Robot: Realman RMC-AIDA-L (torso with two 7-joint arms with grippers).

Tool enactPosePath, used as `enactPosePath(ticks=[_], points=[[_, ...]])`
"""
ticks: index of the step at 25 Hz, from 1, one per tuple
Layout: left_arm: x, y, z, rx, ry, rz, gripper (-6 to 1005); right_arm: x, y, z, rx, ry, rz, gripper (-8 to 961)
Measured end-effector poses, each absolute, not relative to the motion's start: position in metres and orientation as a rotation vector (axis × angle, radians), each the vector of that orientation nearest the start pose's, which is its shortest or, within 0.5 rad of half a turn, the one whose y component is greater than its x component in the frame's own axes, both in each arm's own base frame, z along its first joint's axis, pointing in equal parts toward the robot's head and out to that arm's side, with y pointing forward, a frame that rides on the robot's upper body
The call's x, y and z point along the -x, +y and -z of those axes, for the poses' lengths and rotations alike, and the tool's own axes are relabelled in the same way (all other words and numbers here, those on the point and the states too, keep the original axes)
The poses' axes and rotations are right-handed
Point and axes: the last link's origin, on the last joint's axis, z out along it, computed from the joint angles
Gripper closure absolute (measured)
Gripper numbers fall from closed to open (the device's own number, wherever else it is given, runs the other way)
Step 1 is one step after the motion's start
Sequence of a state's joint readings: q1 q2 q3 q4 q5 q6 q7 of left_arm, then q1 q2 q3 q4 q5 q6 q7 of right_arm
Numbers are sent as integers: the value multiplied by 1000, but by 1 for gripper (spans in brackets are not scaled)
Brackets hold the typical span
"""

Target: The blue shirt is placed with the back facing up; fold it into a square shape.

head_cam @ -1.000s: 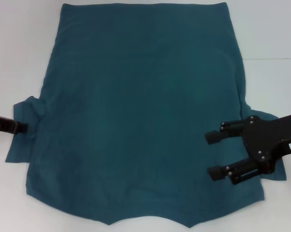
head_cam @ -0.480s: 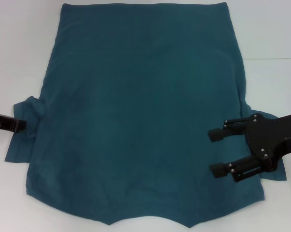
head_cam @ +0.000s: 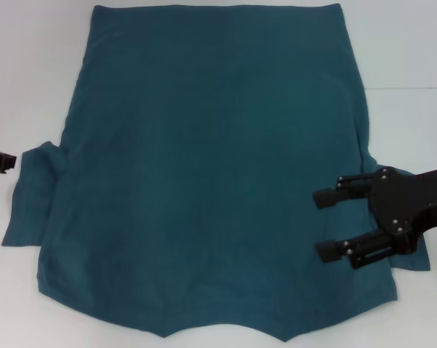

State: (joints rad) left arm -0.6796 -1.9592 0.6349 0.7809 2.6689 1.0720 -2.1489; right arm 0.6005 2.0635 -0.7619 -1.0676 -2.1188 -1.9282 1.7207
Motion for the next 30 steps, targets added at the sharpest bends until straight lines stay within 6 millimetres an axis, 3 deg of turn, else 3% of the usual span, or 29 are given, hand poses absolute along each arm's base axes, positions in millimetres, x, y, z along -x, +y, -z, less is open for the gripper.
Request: enactPosePath(ticks=[11,20,30], points=[[328,412,-103,2029,-1228,-156,937,-198,325,-52,3056,482,-494,11],[334,406,-99,1959,-1370,-101,776,-191,328,-50,3070,451,-488,12],[337,403,-89,1966,-1422,-101,342,-191,328,-49,3074,449,-487,12]])
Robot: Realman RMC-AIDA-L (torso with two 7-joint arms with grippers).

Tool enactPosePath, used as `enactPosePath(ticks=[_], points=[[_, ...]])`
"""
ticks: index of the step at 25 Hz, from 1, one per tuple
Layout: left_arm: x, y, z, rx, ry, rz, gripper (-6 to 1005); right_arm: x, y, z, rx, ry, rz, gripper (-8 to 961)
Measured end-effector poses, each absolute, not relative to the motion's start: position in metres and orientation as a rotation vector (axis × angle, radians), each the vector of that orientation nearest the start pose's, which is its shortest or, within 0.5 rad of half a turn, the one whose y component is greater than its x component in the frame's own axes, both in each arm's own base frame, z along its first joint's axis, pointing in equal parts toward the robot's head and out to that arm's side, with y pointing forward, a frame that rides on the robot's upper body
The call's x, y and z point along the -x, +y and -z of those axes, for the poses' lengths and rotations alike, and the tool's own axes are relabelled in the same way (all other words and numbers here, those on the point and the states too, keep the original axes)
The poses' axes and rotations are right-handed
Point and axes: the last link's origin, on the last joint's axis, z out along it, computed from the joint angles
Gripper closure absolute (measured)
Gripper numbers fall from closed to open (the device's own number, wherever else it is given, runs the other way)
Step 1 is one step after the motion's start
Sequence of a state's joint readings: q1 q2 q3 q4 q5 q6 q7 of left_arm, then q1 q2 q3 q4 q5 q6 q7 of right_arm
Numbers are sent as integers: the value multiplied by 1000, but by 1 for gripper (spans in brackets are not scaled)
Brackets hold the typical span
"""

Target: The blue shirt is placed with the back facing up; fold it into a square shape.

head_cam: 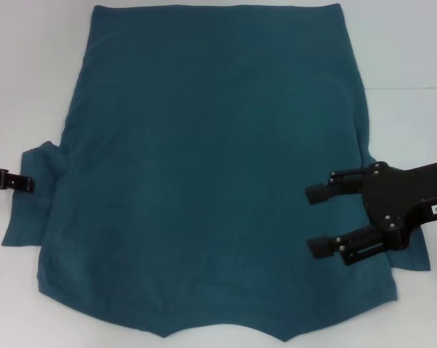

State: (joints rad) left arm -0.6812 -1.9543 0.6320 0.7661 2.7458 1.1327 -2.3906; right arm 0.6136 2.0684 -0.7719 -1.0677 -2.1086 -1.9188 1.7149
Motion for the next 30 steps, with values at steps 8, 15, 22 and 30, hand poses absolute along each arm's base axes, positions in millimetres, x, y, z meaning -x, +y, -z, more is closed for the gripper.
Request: enactPosePath(ticks=[8,15,22,30], points=[[340,399,-77,1986,-1450,-110,71,-190,328,-47,3075,447,-484,12],[339,399,-70,1994,-1442,-118,51,-190,328,-47,3075,449,-483,12],[343,401,-63,1999,-1396,-121,52,-192,326,-46,3073,450,-487,12],[343,399,-59,2017,-1390,-130,325,-192,327,-47,3067,444,-494,11]])
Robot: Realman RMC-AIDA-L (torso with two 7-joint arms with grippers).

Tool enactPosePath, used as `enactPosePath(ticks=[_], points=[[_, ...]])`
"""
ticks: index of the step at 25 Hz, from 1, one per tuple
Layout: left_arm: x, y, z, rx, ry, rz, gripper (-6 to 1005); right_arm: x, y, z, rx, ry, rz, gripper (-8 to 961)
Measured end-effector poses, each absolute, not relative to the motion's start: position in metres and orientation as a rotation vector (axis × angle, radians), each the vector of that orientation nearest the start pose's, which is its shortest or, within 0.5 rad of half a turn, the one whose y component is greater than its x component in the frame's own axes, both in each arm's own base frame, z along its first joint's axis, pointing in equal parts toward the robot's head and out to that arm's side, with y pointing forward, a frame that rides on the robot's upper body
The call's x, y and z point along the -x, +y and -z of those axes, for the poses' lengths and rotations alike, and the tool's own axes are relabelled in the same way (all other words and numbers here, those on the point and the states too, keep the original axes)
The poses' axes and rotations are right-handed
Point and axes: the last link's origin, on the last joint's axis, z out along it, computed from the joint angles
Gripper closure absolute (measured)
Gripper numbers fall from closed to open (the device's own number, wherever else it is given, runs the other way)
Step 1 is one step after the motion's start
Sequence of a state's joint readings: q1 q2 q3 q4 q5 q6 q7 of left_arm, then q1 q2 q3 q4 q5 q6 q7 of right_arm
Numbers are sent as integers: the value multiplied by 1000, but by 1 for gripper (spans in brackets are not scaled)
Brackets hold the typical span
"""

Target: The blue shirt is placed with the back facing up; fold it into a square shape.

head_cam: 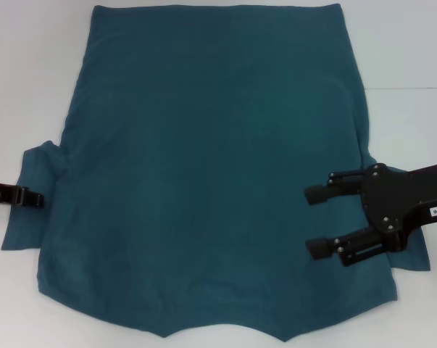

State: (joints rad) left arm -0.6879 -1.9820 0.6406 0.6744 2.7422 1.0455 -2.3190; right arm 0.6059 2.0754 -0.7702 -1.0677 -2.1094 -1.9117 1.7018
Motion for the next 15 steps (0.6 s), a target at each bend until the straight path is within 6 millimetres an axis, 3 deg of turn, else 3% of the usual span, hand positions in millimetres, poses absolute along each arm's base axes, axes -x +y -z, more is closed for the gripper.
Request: enactPosePath(ticks=[11,15], points=[[341,399,-57,2042,-1368,-125,814,-192,327,-47,3063,442,-498,11],[337,401,-59,2058,-1357,-109,895,-193,327,-47,3060,445,-500,11]])
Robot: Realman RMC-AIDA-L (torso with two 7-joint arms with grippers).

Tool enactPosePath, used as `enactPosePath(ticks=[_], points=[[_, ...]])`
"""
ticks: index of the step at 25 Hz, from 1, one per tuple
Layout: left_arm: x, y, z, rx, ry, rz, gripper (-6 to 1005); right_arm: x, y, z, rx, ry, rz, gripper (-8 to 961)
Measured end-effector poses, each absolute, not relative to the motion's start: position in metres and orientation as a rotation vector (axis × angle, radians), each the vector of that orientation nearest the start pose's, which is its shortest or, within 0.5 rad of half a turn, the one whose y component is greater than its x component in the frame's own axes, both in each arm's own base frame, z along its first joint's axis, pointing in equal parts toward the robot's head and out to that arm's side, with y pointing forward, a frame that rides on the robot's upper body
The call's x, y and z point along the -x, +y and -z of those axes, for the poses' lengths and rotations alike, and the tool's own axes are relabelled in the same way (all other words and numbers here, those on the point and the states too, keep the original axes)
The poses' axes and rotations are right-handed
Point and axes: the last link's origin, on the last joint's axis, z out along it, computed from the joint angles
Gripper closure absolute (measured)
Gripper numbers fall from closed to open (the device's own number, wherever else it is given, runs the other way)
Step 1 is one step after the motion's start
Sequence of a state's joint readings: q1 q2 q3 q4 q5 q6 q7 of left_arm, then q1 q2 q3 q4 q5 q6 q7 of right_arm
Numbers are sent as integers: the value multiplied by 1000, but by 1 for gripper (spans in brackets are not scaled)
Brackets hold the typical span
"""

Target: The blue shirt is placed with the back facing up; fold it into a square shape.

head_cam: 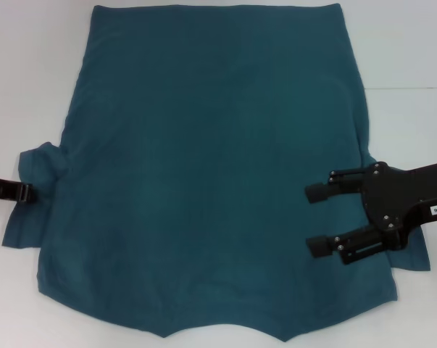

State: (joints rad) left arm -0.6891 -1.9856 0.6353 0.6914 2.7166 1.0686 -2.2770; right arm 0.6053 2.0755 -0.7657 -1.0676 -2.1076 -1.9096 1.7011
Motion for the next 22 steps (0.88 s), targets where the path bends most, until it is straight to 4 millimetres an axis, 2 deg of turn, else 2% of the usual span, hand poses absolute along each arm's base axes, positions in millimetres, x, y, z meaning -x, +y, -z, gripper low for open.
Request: enactPosePath(ticks=[5,22], points=[[330,404,-68,2072,-1333,-105,997,-193,327,-47,3060,446,-501,11],[312,418,-105,2077,-1238,-110,935,-202,324,-52,3008,418,-548,12]])
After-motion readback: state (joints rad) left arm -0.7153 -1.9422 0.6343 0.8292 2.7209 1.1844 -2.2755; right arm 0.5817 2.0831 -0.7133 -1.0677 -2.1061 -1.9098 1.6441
